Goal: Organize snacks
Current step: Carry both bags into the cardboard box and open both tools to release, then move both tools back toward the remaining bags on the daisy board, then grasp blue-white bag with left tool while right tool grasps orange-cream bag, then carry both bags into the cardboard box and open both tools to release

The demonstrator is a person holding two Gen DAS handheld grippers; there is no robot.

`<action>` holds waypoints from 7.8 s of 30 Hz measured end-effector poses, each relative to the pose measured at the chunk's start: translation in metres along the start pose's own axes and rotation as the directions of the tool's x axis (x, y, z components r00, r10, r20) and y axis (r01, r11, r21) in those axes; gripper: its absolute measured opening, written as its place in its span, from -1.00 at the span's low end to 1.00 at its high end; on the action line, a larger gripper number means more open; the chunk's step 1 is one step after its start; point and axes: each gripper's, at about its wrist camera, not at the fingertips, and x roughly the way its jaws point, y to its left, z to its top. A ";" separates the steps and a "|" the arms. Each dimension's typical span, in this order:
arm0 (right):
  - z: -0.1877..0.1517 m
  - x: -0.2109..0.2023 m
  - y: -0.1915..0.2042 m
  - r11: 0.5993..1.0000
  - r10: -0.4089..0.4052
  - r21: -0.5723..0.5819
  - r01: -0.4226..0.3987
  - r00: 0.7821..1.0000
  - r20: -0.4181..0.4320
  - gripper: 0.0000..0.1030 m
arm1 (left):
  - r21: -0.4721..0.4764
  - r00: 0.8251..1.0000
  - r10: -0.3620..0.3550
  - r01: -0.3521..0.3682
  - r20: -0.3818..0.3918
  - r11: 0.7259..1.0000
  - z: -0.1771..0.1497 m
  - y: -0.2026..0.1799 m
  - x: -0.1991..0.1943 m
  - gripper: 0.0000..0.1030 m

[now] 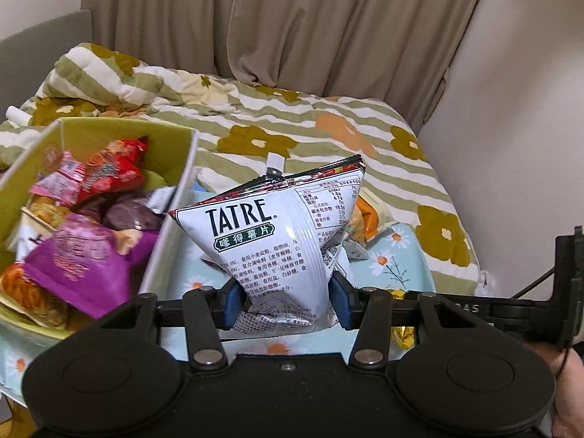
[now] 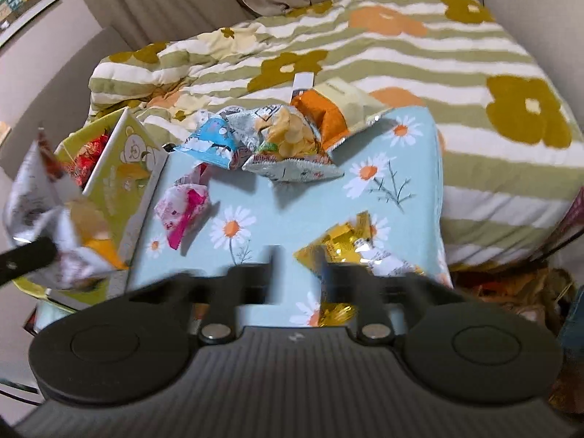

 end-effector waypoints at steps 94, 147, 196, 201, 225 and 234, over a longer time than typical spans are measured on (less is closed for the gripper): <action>0.100 0.012 0.295 0.996 0.071 -0.064 -0.058 0.974 0.217 1.00 | 0.162 0.994 0.096 -0.104 0.059 0.981 0.120 0.243 -0.037 0.95; 0.184 0.165 -0.050 0.970 0.051 -0.228 -0.079 0.991 -0.122 1.00 | 0.455 0.925 0.230 -0.071 -0.304 0.888 0.129 -0.024 0.275 0.89; 0.172 0.145 -0.056 0.973 0.089 -0.206 -0.107 0.992 -0.093 0.53 | 0.514 0.959 0.126 0.025 -0.256 0.857 0.114 -0.039 0.226 0.25; 0.176 0.110 -0.033 0.967 0.104 -0.229 -0.111 0.994 -0.040 0.53 | 0.486 0.978 0.115 -0.016 -0.173 0.874 0.123 -0.034 0.180 0.25; 0.144 -0.047 0.207 0.894 0.306 -0.378 -0.240 0.944 0.124 0.53 | 0.165 0.970 0.217 -0.233 0.109 0.959 0.122 0.157 -0.074 0.25; 0.098 -0.030 0.296 0.892 0.314 -0.367 -0.265 0.946 0.078 0.53 | 0.035 0.982 0.184 -0.185 0.036 0.982 0.100 0.230 -0.090 0.26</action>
